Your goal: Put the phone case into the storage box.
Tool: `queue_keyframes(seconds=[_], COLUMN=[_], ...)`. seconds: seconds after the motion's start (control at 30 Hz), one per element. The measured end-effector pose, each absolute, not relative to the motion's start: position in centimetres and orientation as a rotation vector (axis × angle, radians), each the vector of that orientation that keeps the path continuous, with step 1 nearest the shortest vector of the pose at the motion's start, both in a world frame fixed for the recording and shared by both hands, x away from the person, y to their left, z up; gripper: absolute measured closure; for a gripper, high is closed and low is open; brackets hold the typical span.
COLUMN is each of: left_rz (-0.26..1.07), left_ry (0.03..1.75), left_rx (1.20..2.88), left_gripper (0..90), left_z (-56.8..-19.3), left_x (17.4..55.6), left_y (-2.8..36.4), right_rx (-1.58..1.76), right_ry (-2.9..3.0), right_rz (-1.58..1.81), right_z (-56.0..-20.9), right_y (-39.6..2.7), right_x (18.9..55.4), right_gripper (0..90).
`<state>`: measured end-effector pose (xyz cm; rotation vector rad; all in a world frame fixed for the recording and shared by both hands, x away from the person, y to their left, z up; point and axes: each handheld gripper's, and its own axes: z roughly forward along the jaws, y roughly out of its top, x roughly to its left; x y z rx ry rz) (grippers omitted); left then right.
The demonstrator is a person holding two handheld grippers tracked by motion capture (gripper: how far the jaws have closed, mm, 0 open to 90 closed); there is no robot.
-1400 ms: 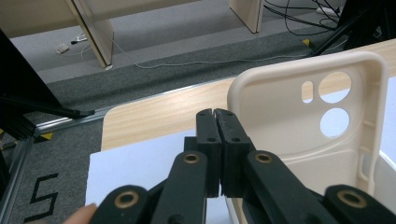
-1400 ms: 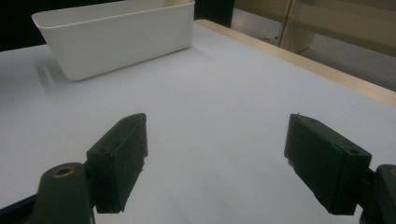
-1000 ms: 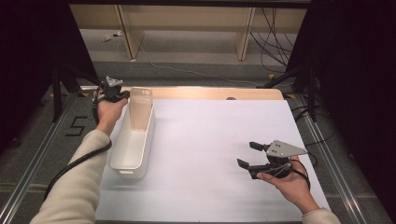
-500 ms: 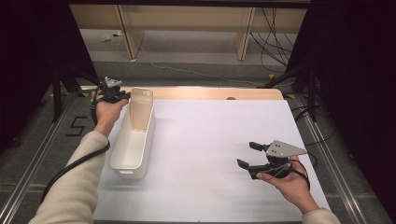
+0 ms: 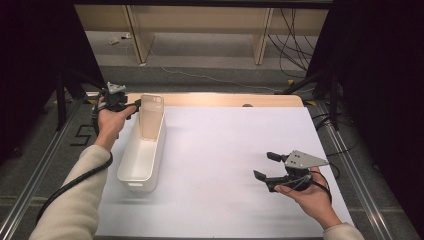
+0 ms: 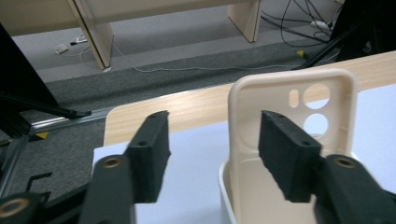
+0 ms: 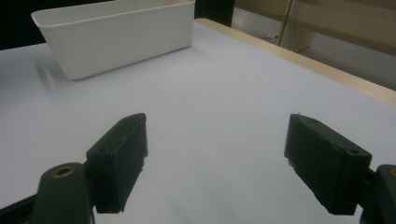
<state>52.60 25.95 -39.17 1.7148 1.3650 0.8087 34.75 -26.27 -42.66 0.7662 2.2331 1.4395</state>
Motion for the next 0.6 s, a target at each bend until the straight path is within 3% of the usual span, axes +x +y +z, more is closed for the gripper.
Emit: queue_keyframes(seconds=[0.23,0.6], left_rz=[0.798,0.783], left_ry=[1.362,1.319], left_rx=[1.684,1.724], left_gripper=[23.7,15.6], left_z=[-38.8,-38.4], left_x=[51.8,50.6], left_y=[25.7,25.3], right_rx=[0.771,0.768], right_ry=[2.235,2.237], right_rz=[1.439,1.438], right_z=[-42.7,-42.7], right_y=[-26.3,-26.2], right_x=[34.8,34.8], right_gripper=[22.4,22.3])
